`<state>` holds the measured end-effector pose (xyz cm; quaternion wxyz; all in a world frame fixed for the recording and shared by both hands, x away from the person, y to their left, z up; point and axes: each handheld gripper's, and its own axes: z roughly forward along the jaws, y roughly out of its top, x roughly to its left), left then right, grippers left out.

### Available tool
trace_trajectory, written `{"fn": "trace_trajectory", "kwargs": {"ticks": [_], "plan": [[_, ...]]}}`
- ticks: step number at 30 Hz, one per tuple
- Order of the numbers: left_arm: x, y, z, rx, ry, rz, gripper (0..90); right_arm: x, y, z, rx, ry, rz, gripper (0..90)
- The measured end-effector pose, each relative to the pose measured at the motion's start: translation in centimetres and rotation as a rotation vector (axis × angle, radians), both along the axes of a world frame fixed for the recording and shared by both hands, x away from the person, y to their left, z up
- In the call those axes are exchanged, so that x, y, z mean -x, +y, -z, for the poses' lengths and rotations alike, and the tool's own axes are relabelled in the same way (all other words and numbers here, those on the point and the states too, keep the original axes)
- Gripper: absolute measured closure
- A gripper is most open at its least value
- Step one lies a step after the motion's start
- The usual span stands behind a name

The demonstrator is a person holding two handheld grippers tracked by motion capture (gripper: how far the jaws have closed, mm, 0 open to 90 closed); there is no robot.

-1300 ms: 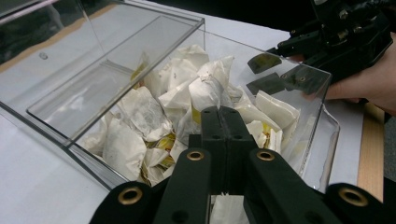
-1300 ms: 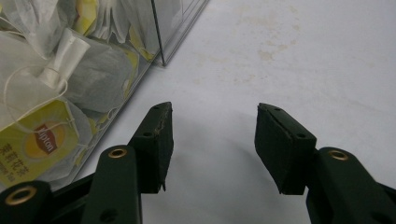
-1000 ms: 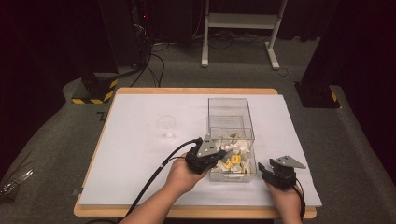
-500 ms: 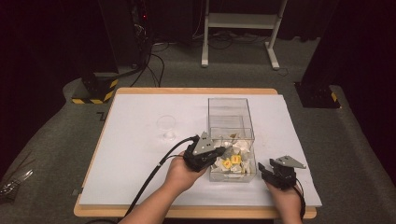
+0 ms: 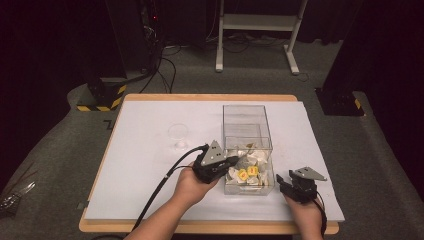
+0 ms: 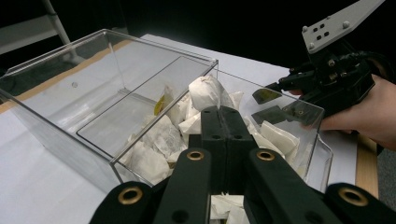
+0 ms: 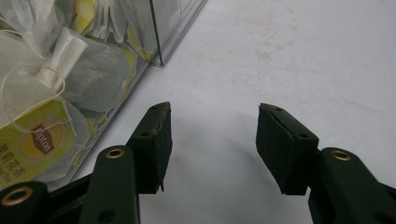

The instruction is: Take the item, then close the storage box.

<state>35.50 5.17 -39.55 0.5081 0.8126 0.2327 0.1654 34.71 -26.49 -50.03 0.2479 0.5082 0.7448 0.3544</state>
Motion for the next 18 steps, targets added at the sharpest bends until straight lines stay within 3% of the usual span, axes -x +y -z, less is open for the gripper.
{"fn": "trace_trajectory", "kwargs": {"ticks": [18], "plan": [[-0.4, 0.7, -1.1, 0.013, -0.016, -0.008, 89.8, -0.1, -0.1, 0.0, -0.004, 0.003, -0.007, 42.4]]}}
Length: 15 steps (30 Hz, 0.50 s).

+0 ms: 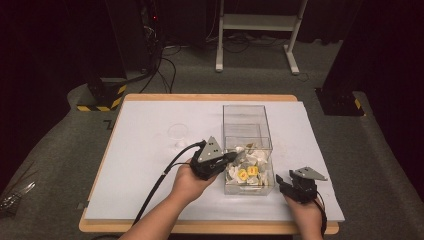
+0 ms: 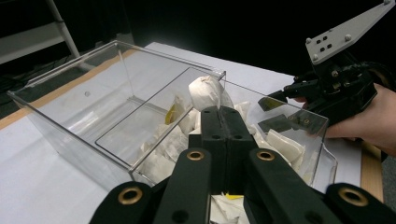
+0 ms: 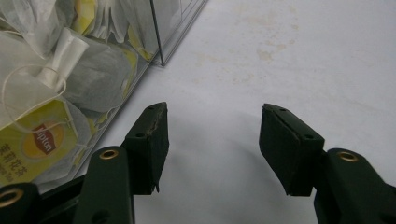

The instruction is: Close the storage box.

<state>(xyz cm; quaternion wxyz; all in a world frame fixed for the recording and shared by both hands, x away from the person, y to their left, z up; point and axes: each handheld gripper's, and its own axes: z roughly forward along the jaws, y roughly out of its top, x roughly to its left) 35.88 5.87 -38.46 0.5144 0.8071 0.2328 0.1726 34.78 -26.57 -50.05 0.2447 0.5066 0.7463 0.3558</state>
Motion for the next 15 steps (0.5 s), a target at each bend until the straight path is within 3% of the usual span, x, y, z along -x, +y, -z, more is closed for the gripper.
{"fn": "trace_trajectory", "kwargs": {"ticks": [15], "plan": [[0.2, 1.9, -0.1, 0.035, -0.008, -0.046, 89.8, 0.0, 0.1, 0.0, 0.008, 0.002, -0.006, 41.2]]}}
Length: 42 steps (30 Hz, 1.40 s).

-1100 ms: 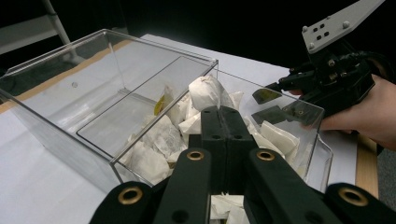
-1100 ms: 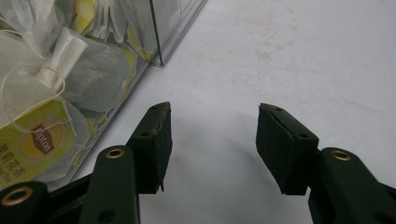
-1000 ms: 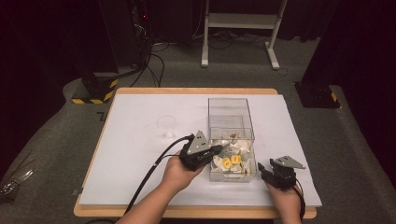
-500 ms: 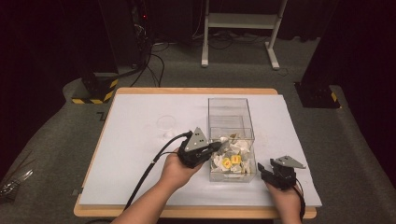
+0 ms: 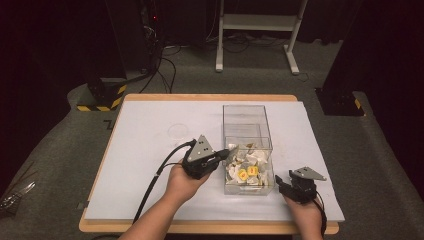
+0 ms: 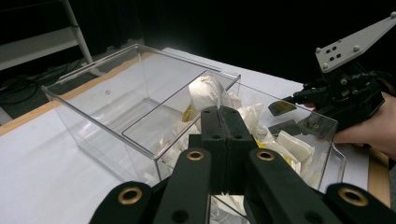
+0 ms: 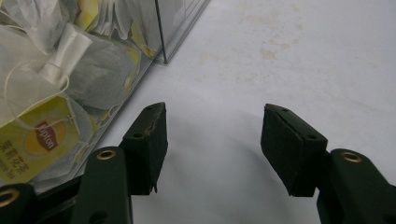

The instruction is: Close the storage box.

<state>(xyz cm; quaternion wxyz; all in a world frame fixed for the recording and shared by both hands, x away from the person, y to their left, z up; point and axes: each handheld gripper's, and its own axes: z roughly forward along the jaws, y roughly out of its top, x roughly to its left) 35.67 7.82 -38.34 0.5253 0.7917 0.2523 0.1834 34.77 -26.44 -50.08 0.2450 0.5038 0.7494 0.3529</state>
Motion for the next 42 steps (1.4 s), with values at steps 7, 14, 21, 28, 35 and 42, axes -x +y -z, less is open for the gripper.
{"fn": "trace_trajectory", "kwargs": {"ticks": [7, 14, 21, 28, 35, 42], "plan": [[-0.3, 1.1, -0.2, 0.006, -0.006, -0.028, 89.8, 0.0, -0.1, 0.0, -0.009, 0.004, -0.003, 39.8], [-0.6, 2.4, -0.3, 0.007, -0.011, -0.058, 89.8, -0.1, -0.1, 0.0, -0.007, 0.006, -0.004, 38.8], [-0.9, 3.7, -0.2, 0.009, -0.011, -0.090, 89.8, -0.1, 0.0, 0.0, -0.003, 0.006, -0.007, 38.8], [-1.2, 5.2, -0.3, 0.007, -0.018, -0.126, 89.7, -0.1, 0.0, 0.0, -0.002, 0.007, -0.008, 38.9], [-1.5, 7.0, -0.4, 0.011, -0.024, -0.167, 89.8, -0.1, 0.0, 0.0, -0.001, 0.007, -0.008, 38.9], [-1.9, 8.7, -0.3, 0.001, -0.023, -0.204, 89.8, -0.1, 0.0, 0.0, 0.001, 0.007, -0.006, 39.0]]}}
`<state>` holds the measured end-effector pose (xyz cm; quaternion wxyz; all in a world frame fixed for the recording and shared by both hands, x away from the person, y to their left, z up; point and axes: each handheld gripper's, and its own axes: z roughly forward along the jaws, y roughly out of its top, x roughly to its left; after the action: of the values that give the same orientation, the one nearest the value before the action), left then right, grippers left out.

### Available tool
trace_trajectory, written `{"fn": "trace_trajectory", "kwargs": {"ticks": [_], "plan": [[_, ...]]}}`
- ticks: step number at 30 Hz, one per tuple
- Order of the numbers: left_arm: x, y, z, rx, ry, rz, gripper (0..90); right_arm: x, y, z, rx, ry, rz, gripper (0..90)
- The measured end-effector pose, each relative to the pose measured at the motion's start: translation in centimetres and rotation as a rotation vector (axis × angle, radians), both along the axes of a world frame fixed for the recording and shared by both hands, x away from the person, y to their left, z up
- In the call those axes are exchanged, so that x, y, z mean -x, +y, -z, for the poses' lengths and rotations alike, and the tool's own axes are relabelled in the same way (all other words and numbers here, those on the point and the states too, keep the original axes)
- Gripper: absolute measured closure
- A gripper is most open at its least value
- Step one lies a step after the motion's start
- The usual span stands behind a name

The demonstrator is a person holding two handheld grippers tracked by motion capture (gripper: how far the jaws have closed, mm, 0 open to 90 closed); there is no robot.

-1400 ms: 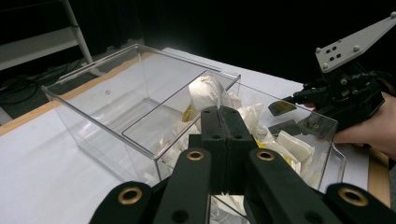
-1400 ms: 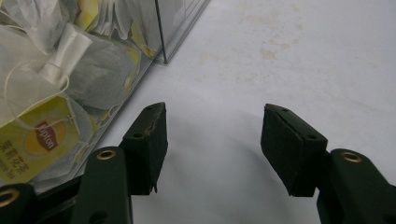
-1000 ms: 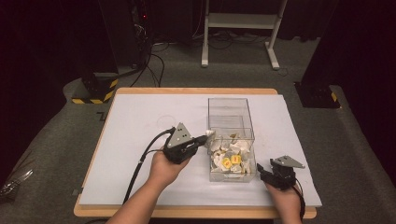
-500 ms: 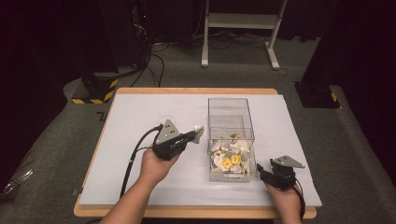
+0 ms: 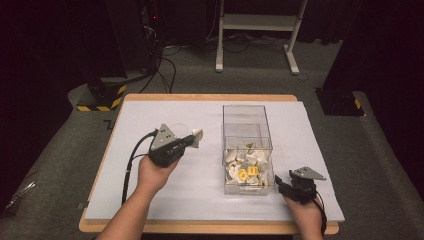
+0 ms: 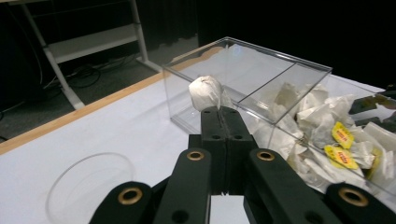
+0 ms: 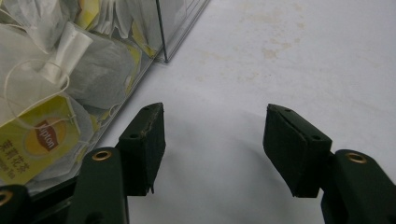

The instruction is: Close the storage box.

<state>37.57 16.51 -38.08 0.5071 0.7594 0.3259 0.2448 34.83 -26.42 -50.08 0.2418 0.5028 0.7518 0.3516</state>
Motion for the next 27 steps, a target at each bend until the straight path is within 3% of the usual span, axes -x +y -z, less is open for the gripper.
{"fn": "trace_trajectory", "kwargs": {"ticks": [12, 27], "plan": [[-0.8, 2.7, 0.4, 0.009, 0.011, -0.065, 89.8, 0.0, 0.0, 0.0, 0.002, 0.003, 0.002, 39.2], [-1.5, 4.7, 1.0, 0.021, 0.027, -0.120, 89.8, 0.0, 0.0, 0.0, 0.005, 0.003, 0.001, 39.2]]}}
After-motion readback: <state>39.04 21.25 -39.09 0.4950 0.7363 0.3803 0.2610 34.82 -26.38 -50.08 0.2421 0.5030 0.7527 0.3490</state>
